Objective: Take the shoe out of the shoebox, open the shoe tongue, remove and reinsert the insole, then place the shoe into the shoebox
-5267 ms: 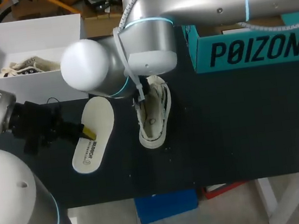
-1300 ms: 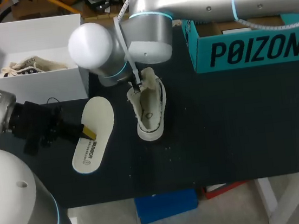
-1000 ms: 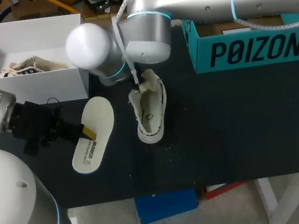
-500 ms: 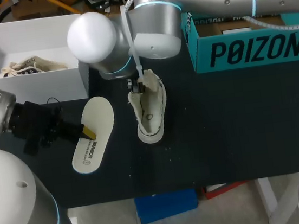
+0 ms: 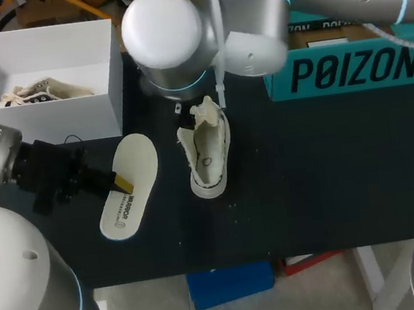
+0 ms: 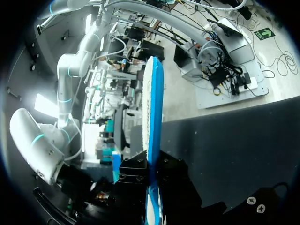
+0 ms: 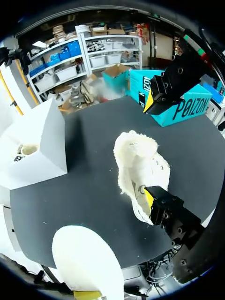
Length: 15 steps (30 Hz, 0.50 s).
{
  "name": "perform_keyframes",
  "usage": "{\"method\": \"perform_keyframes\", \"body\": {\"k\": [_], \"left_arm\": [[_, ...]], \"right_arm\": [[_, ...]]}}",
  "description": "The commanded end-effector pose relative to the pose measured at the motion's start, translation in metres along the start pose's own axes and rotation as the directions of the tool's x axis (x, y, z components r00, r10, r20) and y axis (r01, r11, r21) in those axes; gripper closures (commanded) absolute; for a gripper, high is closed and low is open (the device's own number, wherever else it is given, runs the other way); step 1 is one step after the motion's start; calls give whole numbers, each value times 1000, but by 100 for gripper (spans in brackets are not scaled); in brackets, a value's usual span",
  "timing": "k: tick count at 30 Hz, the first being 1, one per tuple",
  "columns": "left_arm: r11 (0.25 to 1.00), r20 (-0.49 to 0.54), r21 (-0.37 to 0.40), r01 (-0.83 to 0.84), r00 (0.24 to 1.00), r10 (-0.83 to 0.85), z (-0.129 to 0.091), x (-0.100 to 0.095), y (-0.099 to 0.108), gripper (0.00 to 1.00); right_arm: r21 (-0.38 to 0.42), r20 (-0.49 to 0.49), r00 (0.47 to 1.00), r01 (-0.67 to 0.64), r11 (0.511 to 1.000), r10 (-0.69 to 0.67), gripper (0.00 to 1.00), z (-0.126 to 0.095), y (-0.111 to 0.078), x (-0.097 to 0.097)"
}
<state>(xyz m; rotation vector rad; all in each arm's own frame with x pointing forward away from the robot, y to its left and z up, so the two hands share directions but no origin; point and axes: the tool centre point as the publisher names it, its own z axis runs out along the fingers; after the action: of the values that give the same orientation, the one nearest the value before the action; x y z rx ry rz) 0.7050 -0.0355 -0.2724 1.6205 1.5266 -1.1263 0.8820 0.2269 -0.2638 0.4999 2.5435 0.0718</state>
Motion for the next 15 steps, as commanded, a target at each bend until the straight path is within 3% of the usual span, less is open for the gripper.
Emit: {"method": "perform_keyframes", "body": {"k": [1,5,15], "left_arm": [[1000,-5,1,0,1000,0,0,0,-1,100],[1000,-5,1,0,1000,0,0,0,-1,100],[1000,-5,1,0,1000,0,0,0,-1,100]], "right_arm": [[-231,-39,993,-115,966,109,0,-20,-22,3],[-286,-48,978,-210,935,205,0,-37,-28,11],[-296,-10,951,-299,907,310,0,-66,-55,39]]}}
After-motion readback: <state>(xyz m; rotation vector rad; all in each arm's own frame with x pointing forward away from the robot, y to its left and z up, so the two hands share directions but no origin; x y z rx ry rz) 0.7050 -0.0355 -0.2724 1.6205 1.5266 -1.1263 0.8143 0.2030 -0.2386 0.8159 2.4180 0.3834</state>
